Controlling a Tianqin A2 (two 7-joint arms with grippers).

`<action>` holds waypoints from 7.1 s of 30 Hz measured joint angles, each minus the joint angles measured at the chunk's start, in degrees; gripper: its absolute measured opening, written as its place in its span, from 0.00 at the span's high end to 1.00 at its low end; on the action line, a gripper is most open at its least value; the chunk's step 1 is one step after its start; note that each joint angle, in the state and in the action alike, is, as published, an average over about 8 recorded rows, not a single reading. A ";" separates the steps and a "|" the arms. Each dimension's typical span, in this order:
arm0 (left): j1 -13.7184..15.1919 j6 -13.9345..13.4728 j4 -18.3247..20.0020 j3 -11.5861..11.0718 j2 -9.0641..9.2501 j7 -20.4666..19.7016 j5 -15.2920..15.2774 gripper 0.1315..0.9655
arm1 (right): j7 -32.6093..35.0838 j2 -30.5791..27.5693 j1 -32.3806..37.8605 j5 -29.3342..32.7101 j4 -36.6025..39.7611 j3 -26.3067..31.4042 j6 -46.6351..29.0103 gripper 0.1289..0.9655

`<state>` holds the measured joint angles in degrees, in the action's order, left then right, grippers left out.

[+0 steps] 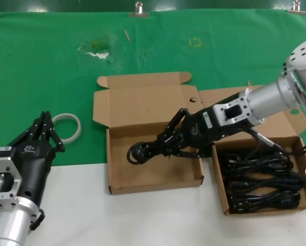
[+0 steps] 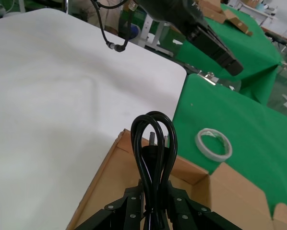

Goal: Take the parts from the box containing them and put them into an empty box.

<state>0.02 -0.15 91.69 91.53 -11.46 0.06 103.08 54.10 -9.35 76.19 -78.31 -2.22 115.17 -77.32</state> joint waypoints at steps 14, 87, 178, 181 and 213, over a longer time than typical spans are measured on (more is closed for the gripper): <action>0.00 0.00 0.00 0.00 0.00 0.00 0.00 0.97 | -3.71 2.13 -1.04 1.67 1.17 1.18 5.08 0.90; 0.00 0.00 0.00 0.00 0.00 0.01 0.00 0.97 | -11.20 3.96 -1.56 0.89 1.53 -0.65 10.15 0.57; -0.01 0.12 -0.01 0.12 0.02 -0.05 0.04 0.00 | -45.63 -5.52 -61.51 -19.78 -71.56 -19.03 64.07 0.00; -0.01 0.12 -0.01 0.12 0.02 -0.05 0.04 0.00 | -47.34 -5.99 -64.49 -20.81 -75.20 -19.93 66.76 0.00; -0.02 0.14 -0.01 0.14 0.02 -0.06 0.05 0.00 | -52.67 -7.44 -73.68 -23.96 -86.40 -22.73 75.07 0.00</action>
<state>0.00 -0.01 91.67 91.67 -11.45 0.00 103.13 1.44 -16.79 2.51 -102.27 -88.62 92.43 -2.26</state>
